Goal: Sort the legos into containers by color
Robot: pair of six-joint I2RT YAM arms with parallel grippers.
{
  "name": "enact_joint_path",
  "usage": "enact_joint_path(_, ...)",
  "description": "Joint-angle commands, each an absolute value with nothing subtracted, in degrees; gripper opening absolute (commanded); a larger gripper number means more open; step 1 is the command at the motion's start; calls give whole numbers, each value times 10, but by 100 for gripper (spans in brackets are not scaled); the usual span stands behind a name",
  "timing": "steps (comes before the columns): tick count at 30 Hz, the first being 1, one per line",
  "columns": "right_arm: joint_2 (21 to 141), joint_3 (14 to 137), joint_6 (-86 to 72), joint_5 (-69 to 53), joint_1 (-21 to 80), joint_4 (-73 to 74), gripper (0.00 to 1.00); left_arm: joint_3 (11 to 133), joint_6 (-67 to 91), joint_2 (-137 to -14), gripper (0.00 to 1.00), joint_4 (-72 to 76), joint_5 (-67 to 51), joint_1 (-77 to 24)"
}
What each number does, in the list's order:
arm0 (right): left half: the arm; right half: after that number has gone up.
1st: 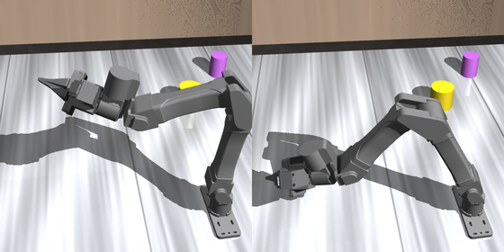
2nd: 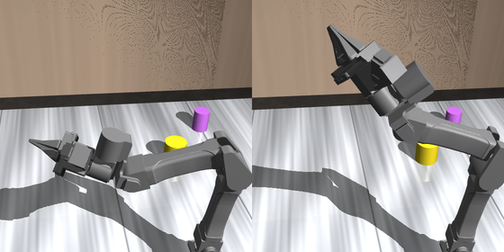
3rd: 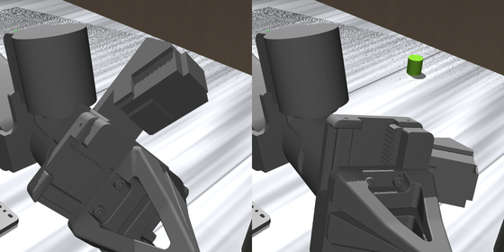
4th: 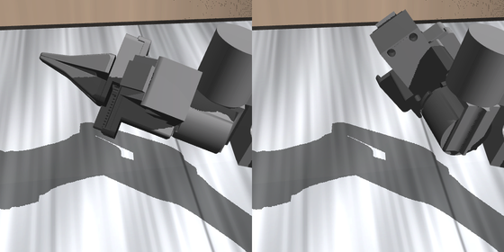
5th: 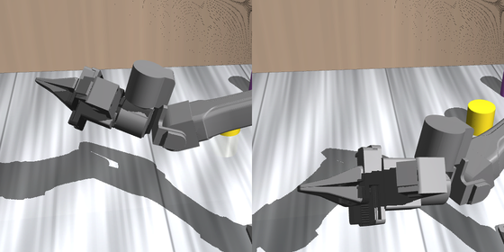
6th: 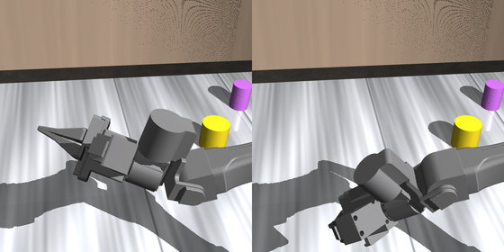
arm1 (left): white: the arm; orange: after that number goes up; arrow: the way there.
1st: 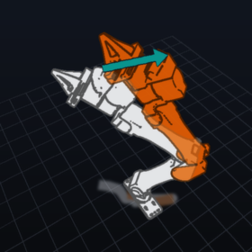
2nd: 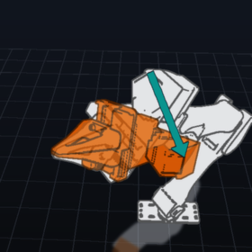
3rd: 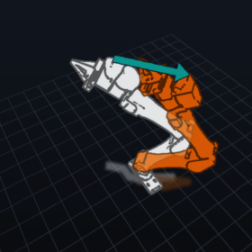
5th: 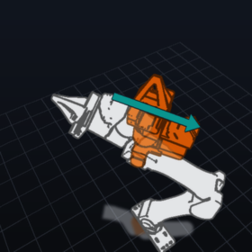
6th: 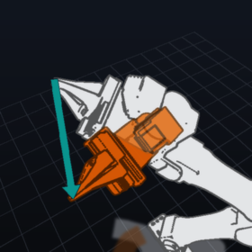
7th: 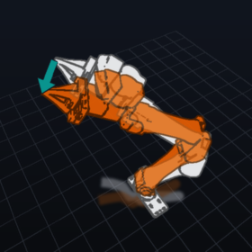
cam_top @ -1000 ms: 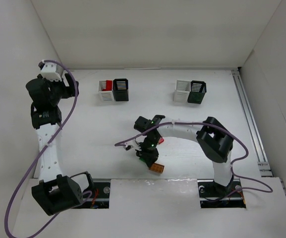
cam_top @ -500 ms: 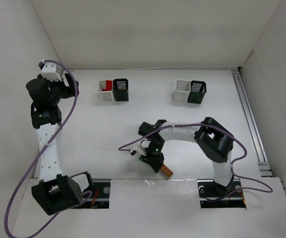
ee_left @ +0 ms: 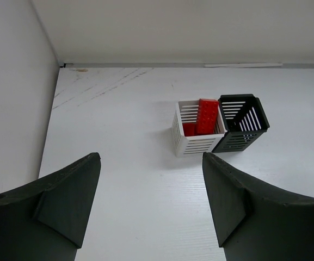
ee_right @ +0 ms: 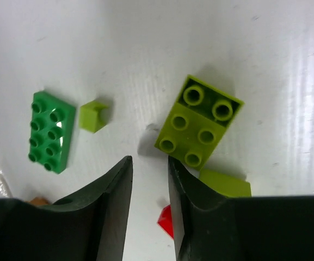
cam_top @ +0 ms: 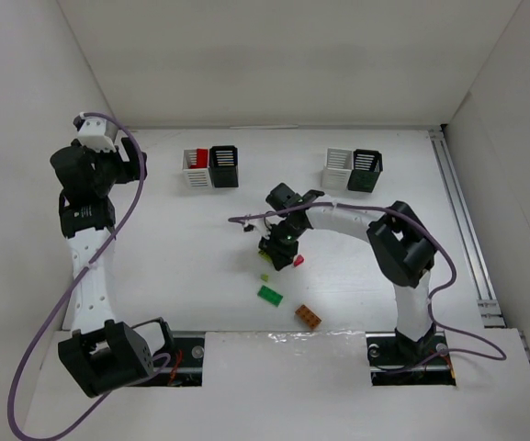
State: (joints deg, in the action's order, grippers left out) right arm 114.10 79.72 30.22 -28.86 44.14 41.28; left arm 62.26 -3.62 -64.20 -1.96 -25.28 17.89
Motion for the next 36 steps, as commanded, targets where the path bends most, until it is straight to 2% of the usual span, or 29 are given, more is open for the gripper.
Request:
enact_joint_path(1,1152,834,285,-281,440,378,39,621,-35,-642,72,11,-258,179)
enact_joint_path(4,1131,834,296,-318,440,414,47,621,-35,-642,72,11,-258,179)
enact_joint_path(6,1084,811,310,-340,435,422,55,621,-35,-642,72,11,-258,179)
enact_joint_path(10,992,760,288,-361,449,422,64,615,-30,-637,72,18,-241,179)
enact_joint_path(15,930,699,156,-231,532,353,68,599,-11,-632,73,23,-207,179)
enact_joint_path(18,916,670,111,-173,550,309,77,592,-4,-632,75,23,-201,179)
enact_joint_path(21,917,657,76,-181,555,294,79,599,-10,-627,78,23,-196,179)
enact_joint_path(25,954,657,38,-109,563,275,77,599,-25,-601,79,18,-176,179)
enact_joint_path(30,971,650,13,-93,568,246,81,568,-39,-566,79,18,-171,179)
enact_joint_path(36,983,644,-4,-71,598,232,81,563,-44,-566,80,23,-164,179)
